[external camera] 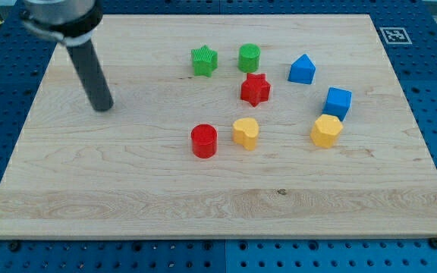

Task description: Move the red circle to the left side of the red star

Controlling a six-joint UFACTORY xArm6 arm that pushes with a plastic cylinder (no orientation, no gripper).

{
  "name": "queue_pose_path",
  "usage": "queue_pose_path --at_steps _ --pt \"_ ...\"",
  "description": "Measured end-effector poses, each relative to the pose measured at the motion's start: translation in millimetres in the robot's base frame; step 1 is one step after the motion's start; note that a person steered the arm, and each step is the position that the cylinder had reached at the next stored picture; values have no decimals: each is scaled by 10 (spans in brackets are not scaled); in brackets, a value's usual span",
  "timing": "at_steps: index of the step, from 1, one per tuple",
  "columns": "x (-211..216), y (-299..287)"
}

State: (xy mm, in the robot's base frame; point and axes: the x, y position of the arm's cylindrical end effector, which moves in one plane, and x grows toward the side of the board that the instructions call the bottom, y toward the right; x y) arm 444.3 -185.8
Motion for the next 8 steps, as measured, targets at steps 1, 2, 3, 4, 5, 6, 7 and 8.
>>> queue_pose_path --at_steps 1,2,3,4,5,6,7,8 --pt "476 16" --pt "853 348" --pt "1044 977" --pt "1082 1640" --pt "1082 1750" --pt "1082 1748" --pt "1080 1748" --pt "1059 1740"
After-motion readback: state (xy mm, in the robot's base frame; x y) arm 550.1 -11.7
